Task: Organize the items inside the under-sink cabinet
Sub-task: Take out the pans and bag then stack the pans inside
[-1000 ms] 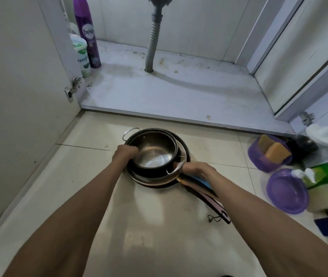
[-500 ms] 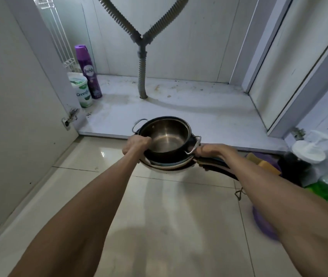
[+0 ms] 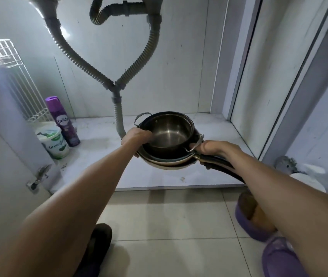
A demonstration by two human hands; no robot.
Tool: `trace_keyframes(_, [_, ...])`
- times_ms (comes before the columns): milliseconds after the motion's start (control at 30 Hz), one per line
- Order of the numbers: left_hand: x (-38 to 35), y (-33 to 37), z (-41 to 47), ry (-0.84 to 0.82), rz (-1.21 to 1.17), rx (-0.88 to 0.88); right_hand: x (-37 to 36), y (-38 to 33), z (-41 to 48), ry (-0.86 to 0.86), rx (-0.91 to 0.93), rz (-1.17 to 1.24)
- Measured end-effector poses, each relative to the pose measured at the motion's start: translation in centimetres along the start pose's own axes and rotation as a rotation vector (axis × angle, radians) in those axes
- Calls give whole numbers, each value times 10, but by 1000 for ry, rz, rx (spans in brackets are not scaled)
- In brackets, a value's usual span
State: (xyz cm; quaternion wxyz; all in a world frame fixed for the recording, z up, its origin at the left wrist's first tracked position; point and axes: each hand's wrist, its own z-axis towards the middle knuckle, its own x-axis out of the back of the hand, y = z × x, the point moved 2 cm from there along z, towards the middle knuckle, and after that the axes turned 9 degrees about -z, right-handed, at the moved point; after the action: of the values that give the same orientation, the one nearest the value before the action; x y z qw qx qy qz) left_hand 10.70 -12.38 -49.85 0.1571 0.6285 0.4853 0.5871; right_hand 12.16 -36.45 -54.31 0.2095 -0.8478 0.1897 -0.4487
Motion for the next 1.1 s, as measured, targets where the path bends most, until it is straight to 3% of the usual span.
trace_keyframes(400, [-55,-32,195,-184,2,117,-3,-11,167,-33,-203,-1])
trace_keyframes(767, [-61,-33,292,-246,45,148,-8,-35,248,-50,-279,38])
trace_keyframes(967, [-83,-48,329,-257,-19,172,-6,-35,271,61,-290,4])
trace_keyframes(1100, [-90,-50,332,-223,-24,185,0,-40,262,212,-297,-299])
